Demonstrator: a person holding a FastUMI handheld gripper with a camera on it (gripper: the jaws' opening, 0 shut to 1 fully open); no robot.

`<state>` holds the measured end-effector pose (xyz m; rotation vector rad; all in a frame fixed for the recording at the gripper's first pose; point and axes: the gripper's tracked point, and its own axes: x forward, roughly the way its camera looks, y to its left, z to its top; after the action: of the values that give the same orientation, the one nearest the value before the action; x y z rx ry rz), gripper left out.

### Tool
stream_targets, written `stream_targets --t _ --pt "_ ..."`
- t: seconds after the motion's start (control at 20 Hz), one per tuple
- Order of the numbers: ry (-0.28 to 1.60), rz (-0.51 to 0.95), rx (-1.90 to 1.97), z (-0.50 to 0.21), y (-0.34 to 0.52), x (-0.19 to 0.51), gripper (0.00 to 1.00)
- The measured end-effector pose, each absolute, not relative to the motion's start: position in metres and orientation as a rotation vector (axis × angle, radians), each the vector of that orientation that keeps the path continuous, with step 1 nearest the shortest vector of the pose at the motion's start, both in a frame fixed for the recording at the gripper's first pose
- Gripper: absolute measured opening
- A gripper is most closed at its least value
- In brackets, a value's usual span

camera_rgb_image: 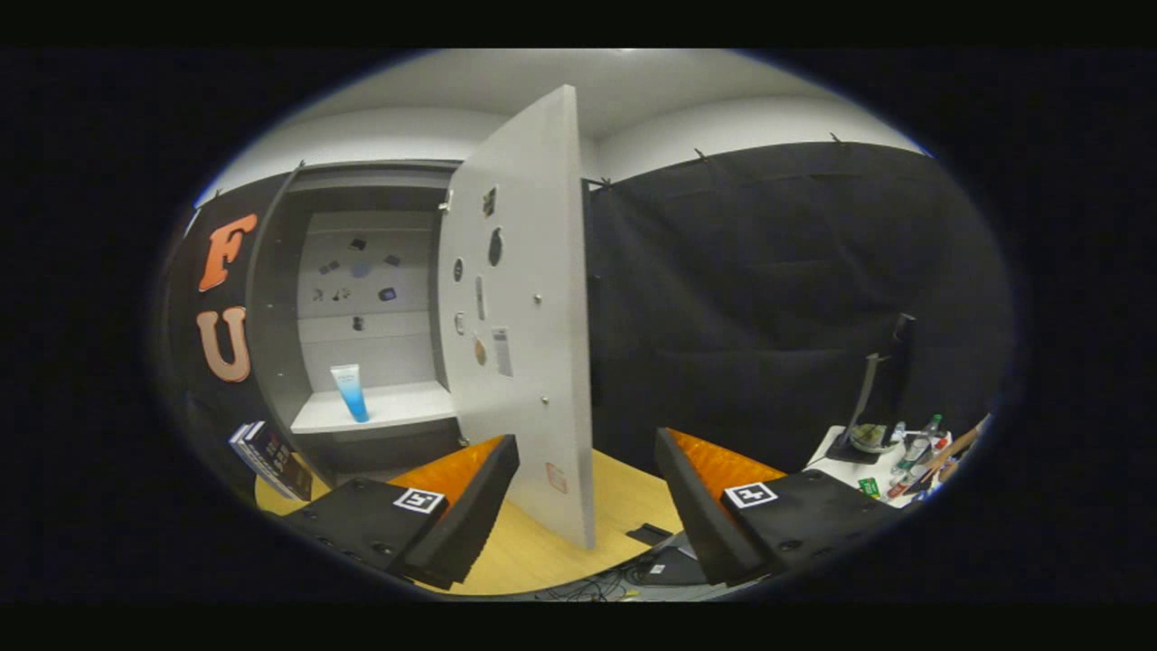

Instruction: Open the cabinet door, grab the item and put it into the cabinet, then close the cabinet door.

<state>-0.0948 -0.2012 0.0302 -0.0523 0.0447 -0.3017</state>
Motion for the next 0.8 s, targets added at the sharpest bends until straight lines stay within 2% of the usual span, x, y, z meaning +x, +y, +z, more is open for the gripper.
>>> stream_targets --t 0.25,0.55,0.65,0.8 --pt "0.065 -0.383 -0.045 0.017 -0.260 -0.076 0.98" --pt "0.069 -0.342 -0.037 0.009 -0.270 -0.034 0.99" --pt "0.056 -0.337 -0.049 0.008 -0.272 -0.035 0.94" --pt "0.044 -0.311 -0.032 0.008 -0.267 -0.034 0.94"
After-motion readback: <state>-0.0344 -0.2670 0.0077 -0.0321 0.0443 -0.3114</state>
